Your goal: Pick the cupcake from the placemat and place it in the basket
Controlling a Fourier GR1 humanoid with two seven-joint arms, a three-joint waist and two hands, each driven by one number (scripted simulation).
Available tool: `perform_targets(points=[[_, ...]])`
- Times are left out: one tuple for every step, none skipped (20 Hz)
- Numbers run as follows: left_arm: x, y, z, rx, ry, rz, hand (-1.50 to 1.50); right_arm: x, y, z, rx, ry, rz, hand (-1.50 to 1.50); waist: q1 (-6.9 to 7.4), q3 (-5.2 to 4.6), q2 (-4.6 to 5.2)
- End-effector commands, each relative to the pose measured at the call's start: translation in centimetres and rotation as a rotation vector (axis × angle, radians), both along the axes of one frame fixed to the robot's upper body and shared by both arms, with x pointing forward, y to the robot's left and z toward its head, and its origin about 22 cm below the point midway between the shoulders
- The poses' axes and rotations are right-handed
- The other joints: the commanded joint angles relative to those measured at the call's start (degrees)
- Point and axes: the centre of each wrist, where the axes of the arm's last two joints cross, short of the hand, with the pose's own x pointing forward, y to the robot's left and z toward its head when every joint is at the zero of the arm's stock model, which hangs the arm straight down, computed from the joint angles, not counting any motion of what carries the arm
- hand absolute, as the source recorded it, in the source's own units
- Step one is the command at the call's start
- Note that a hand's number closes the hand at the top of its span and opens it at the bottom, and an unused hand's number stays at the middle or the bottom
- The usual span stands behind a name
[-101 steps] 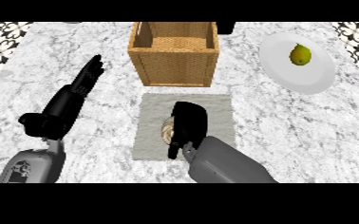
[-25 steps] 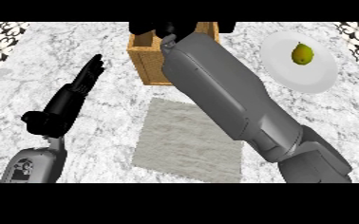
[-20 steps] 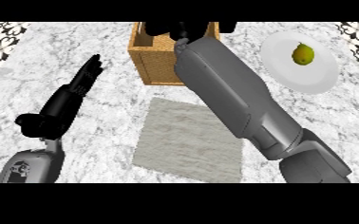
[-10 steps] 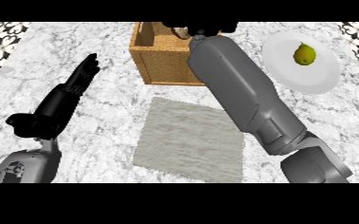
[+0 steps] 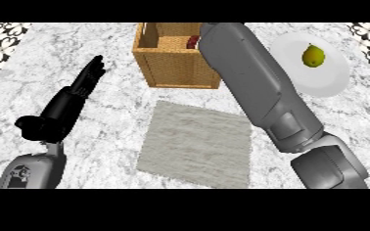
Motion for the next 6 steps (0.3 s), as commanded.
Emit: perform_targets(points=[[0.4, 0.0, 0.6, -0.011, 0.003, 0.012, 0.0, -0.2, -0.7, 2.0, 0.134, -0.004, 0.013, -1.5, -0.99, 0.01, -0.44], [0.1, 0.1, -0.2, -0.015, 0.011, -0.001, 0.0, -0.1, -1.0, 1.7, 0.176, -0.017, -0.018, -1.5, -0.92, 0.0, -0.37], [0.2, -0.8, -0.4, -0.016, 0.003, 0.016, 0.0, -0.3, -0.5, 0.7, 0.217, -0.007, -0.026, -1.5, -0.7, 0.01, -0.25], [0.8, -1.0, -0.4, -0.015, 0.007, 0.011, 0.0, 0.0, -1.5, 2.0, 0.263, 0.006, -0.01, -1.5, -0.97, 0.01, -0.21], [-0.4, 2.0, -0.7, -0.012, 0.022, 0.032, 0.0, 0.2, -3.9, 2.0, 0.253, 0.025, -0.011, -1.5, -1.42, 0.02, -0.61], [1.5, 1.7, -0.9, -0.003, 0.009, 0.032, 0.0, 0.7, -4.7, 3.5, 0.281, 0.046, 0.009, -1.5, -1.45, -0.01, -0.21]])
